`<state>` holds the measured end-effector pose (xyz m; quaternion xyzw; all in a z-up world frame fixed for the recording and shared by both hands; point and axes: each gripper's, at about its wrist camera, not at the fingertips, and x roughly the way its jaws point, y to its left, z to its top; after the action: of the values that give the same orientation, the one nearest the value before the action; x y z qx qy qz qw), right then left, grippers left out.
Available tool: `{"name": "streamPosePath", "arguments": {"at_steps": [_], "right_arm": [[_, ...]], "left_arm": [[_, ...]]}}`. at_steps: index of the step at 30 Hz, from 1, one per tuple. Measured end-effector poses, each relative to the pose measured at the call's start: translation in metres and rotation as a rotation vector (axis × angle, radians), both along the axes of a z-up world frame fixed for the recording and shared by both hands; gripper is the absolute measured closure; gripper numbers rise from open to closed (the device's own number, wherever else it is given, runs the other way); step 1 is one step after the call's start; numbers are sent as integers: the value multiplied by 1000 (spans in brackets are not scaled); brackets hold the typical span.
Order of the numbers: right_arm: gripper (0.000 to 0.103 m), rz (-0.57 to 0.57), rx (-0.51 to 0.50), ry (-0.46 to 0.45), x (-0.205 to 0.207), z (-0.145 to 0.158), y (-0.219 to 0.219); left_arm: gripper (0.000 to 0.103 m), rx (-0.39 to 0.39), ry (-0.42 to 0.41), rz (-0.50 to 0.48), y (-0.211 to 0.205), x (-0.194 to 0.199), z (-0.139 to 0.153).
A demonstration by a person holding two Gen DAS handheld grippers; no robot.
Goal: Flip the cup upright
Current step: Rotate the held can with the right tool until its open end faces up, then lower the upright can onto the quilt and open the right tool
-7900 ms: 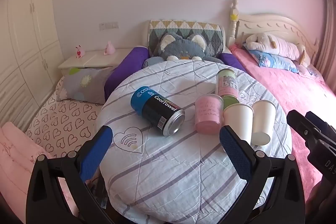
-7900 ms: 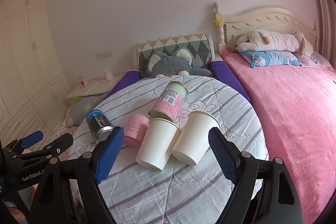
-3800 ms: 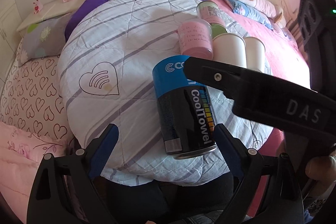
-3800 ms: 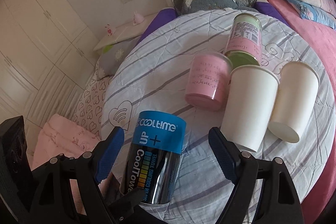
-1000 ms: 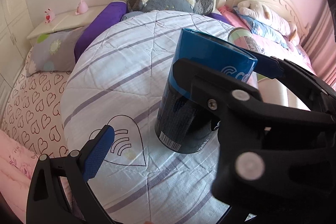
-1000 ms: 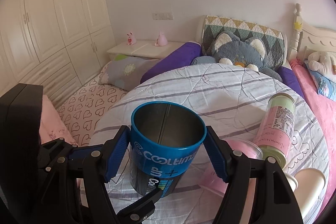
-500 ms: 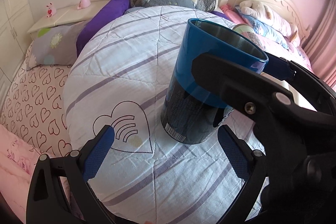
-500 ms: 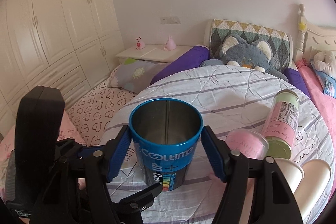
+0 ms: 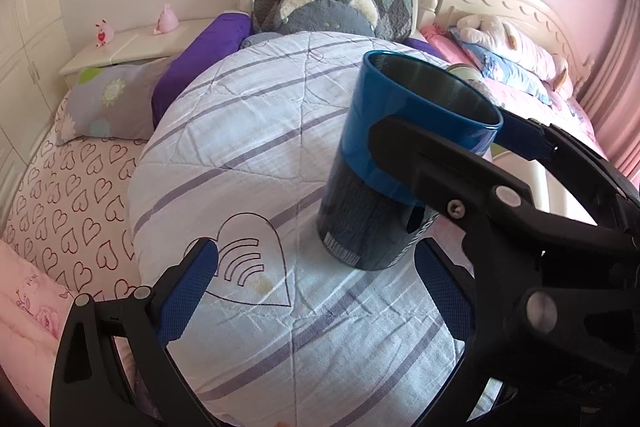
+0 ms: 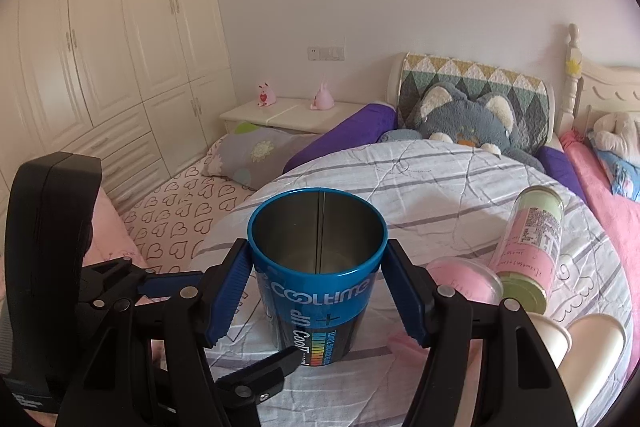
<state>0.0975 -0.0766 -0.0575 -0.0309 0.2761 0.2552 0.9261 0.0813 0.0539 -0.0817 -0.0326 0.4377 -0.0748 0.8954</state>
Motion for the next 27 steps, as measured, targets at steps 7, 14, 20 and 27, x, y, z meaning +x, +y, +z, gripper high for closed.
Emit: {"name": "streamPosePath", "arguments": {"at_steps": [7, 14, 20, 27], "right_arm": [[35, -1, -19, -50, -3, -2, 1], [35, 22, -42, -73, -11, -4, 3], [35, 17, -28, -65, -12, -5, 0], [35, 9, -9, -54, -14, -5, -6]], "left_arm": [[3, 23, -32, -5, -4, 2, -2], [7, -5, -142, -60, -10, -3, -3], [26, -20, -147, -92, -16, -3, -6], [38, -8, -169, -124, -21, -6, -6]]}}
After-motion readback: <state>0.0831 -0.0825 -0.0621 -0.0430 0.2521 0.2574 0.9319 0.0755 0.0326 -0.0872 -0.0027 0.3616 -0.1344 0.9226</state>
